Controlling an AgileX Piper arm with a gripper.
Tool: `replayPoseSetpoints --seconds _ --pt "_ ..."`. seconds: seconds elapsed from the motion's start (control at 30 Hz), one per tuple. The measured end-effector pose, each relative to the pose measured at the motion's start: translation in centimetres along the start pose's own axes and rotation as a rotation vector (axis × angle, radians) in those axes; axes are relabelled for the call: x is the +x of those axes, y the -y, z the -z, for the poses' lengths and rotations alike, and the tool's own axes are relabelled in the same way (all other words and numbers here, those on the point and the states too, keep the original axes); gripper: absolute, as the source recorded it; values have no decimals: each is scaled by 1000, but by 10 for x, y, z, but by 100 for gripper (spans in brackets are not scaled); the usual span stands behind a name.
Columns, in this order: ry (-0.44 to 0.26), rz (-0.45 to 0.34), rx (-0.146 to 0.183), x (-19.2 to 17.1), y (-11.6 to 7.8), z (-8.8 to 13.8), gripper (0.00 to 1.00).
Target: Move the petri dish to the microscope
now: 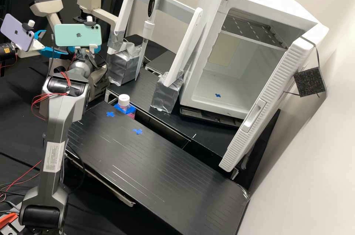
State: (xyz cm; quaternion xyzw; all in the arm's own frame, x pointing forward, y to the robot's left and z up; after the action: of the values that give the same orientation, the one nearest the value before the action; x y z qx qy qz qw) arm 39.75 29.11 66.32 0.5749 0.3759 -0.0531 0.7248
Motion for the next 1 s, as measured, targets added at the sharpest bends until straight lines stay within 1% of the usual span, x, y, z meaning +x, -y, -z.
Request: replayPoseSetpoints --seconds 0.23,0.37,0.53,0.63,0.7,1.0 --pt "2 -8 -2 11 0 1 0" --pt "12 -13 7 17 0 2 0" --pt "14 -7 14 26 5 5 0" --pt "16 -1 14 30 9 3 0" --pt "17 -1 21 31 10 3 0" --pt "21 6 20 38 16 1 0"
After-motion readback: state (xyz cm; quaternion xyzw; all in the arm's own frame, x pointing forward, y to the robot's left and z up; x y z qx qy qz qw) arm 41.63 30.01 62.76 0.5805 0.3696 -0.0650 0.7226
